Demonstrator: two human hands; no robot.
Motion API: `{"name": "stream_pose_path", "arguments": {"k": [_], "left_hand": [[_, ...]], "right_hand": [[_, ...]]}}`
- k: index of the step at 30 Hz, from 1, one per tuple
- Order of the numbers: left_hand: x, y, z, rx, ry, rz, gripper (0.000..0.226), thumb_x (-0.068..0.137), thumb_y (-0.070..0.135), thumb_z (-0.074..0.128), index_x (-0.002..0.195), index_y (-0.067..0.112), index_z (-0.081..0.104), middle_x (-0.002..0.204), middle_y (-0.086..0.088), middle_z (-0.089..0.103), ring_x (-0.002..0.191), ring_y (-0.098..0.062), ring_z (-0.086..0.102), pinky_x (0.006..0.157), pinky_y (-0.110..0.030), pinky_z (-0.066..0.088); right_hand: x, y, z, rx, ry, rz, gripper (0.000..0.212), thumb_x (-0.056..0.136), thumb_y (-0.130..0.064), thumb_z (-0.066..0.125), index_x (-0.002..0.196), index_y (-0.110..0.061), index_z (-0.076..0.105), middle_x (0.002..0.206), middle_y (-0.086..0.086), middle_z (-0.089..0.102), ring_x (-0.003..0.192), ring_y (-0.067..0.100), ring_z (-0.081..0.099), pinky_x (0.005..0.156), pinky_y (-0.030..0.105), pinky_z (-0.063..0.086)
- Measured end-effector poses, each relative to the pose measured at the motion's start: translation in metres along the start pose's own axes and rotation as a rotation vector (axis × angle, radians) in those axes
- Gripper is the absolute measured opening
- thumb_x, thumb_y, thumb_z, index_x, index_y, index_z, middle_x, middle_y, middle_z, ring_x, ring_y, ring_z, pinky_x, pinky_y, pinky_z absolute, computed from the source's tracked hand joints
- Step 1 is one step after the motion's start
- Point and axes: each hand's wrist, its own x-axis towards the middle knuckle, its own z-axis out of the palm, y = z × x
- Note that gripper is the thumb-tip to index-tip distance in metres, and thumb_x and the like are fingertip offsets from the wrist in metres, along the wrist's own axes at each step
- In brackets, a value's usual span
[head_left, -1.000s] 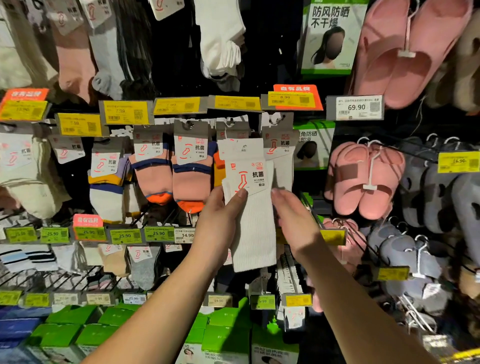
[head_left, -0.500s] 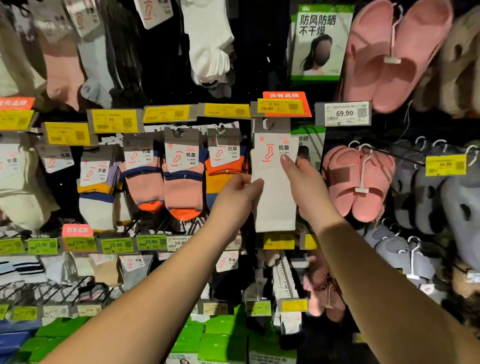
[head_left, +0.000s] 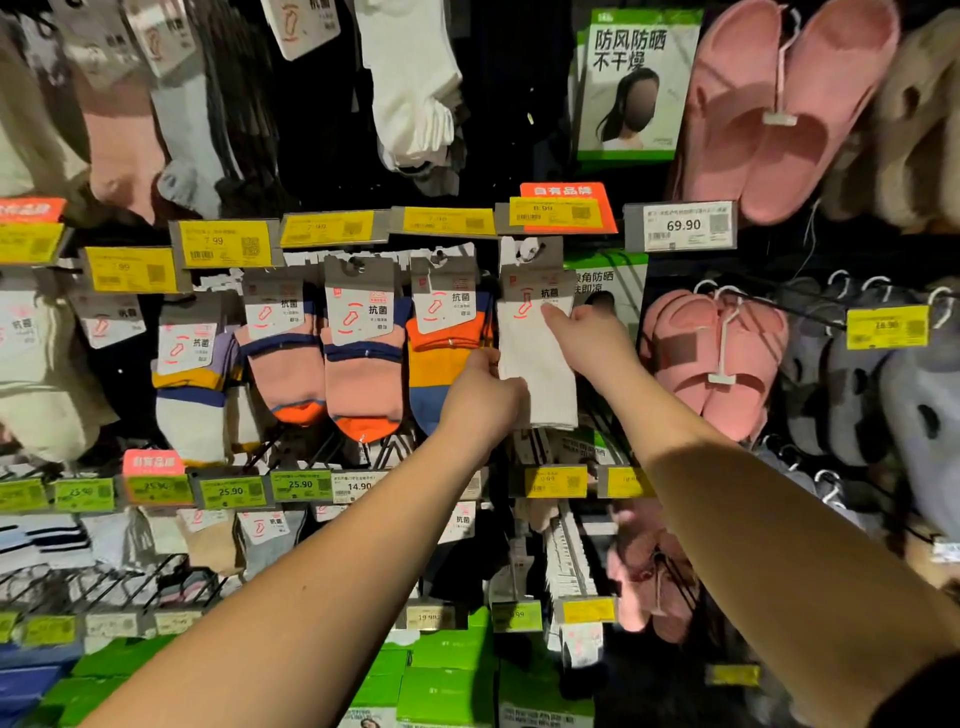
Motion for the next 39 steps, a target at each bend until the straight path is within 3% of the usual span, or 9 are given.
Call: {"name": "stream_pose_path", "arguments": {"k": [5,10,12,17,22,24,28,33,39], "left_hand": [[-0.004,0.002,0.004,0.058,-0.013,-0.025,0.054,0.100,0.013,0.050,0.151,0.011,0.034,0.135,-0.010,0.056,0.107,-0.026,0.057,0.084,-0.032,0.048],[-0.020,-0.003,0.002,0.074,-0.049,-0.070,0.047,0.098,0.017,0.050,0.144,0.010,0.042,0.101,-0.004,0.059,0.069,-0.018,0.054,0.059,-0.026,0.043],[-0.030,-0.009,-0.002,0.041,-0.042,-0.041,0.047,0.098,0.017,0.051,0.145,0.012,0.045,0.106,0.000,0.062,0.073,-0.013,0.057,0.069,-0.028,0.049],[-0.061,-0.039,-0.011,-0.032,-0.036,-0.018,0.016,0.096,0.020,0.056,0.109,0.024,0.062,0.107,-0.008,0.069,0.097,-0.029,0.066,0.093,-0.043,0.053],[-0.097,-0.073,0.000,-0.018,-0.126,-0.035,0.005,0.096,0.021,0.056,0.097,0.023,0.060,0.080,-0.002,0.064,0.070,-0.019,0.058,0.062,-0.027,0.043],[-0.112,-0.090,0.013,-0.090,-0.198,-0.051,0.009,0.096,0.018,0.056,0.103,0.013,0.062,0.074,0.003,0.055,0.064,-0.010,0.048,0.057,-0.021,0.040],[-0.145,-0.129,0.046,-0.016,-0.362,-0.057,0.015,0.101,0.012,0.050,0.107,0.016,0.063,0.081,0.009,0.058,0.066,0.003,0.053,0.056,-0.006,0.043],[-0.182,-0.178,0.110,0.102,-0.550,-0.198,0.011,0.087,0.034,0.059,0.080,0.037,0.066,0.082,0.005,0.068,0.079,-0.020,0.063,0.074,-0.041,0.053],[-0.211,-0.202,0.195,0.272,-0.800,-0.199,0.015,0.100,0.025,0.052,0.098,0.020,0.065,0.083,0.001,0.064,0.064,-0.007,0.054,0.048,-0.009,0.037]], "right_hand": [[0.006,0.000,0.004,-0.132,-0.082,0.036,0.067,0.102,-0.060,0.031,0.111,-0.003,0.065,0.102,0.014,0.061,0.096,0.031,0.058,0.081,0.035,0.046],[-0.004,0.011,0.008,-0.207,-0.098,0.051,0.070,0.097,-0.070,0.030,0.089,-0.007,0.060,0.084,0.009,0.058,0.082,0.030,0.056,0.062,0.033,0.041],[-0.016,0.020,0.007,-0.190,-0.054,0.048,0.060,0.096,-0.068,0.037,0.078,-0.013,0.050,0.075,0.005,0.051,0.078,0.028,0.053,0.054,0.033,0.030],[-0.078,0.047,0.001,-0.014,0.025,-0.004,0.046,0.099,-0.047,0.053,0.126,-0.010,0.056,0.108,0.003,0.064,0.099,0.023,0.061,0.078,0.033,0.045],[-0.174,0.075,0.010,0.088,0.142,-0.023,0.017,0.086,-0.007,0.054,0.075,-0.016,0.063,0.067,-0.002,0.057,0.056,0.010,0.048,0.055,0.019,0.035],[-0.207,0.103,0.016,0.000,0.067,0.052,0.021,0.097,-0.021,0.052,0.079,-0.012,0.059,0.071,0.004,0.057,0.066,0.021,0.053,0.064,0.035,0.036],[-0.279,0.171,0.025,0.022,-0.069,0.272,0.021,0.102,-0.026,0.054,0.099,-0.005,0.058,0.081,0.009,0.056,0.076,0.028,0.053,0.069,0.032,0.035],[-0.366,0.257,0.030,-0.033,-0.110,0.487,0.024,0.101,-0.021,0.052,0.077,-0.020,0.053,0.065,-0.007,0.049,0.054,0.009,0.045,0.057,0.029,0.039],[-0.422,0.345,0.014,0.022,-0.206,0.835,0.020,0.103,-0.027,0.050,0.093,-0.012,0.059,0.076,0.002,0.059,0.060,0.012,0.050,0.056,0.023,0.041]]}}
